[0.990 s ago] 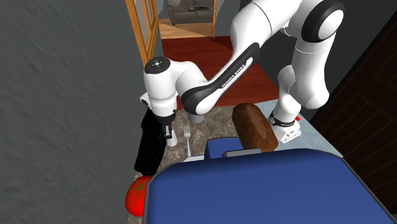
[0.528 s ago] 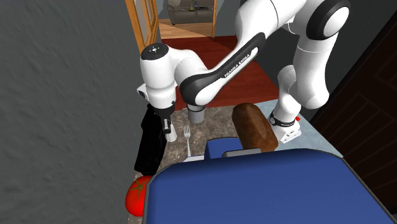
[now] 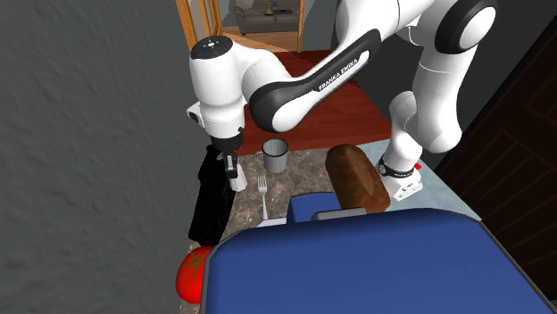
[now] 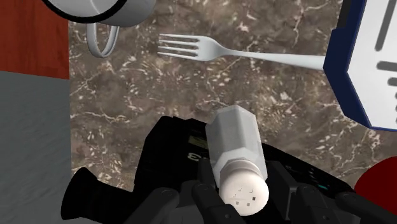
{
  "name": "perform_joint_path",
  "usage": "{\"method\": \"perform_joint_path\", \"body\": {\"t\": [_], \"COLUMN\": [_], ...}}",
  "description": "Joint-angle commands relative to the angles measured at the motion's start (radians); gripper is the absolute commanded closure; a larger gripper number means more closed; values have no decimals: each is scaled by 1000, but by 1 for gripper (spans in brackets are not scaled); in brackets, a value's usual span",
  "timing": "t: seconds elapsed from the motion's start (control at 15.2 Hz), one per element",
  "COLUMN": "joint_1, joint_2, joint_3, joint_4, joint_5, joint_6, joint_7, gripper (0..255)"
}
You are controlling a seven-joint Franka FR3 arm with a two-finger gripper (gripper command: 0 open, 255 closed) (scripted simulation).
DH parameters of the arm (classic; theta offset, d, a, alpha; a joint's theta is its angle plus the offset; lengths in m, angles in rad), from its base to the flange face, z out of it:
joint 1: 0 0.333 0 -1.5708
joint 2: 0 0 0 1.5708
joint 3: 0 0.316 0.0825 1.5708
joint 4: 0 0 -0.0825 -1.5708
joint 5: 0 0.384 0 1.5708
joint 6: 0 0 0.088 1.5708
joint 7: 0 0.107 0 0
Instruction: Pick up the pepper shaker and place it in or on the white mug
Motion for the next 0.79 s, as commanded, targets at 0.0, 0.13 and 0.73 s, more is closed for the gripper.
{"method": "perform_joint_path", "body": {"t": [0.0, 0.13, 0.73], "joint_1": [0, 1, 2], "joint_2": [-8, -13, -27], "joint_3": [1, 1, 3], "joint_4": [19, 39, 143], "joint_5": [3, 5, 13], "joint_6": [-28, -53, -168], "joint_7": [-4, -7, -23], "gripper": [255, 255, 255]}}
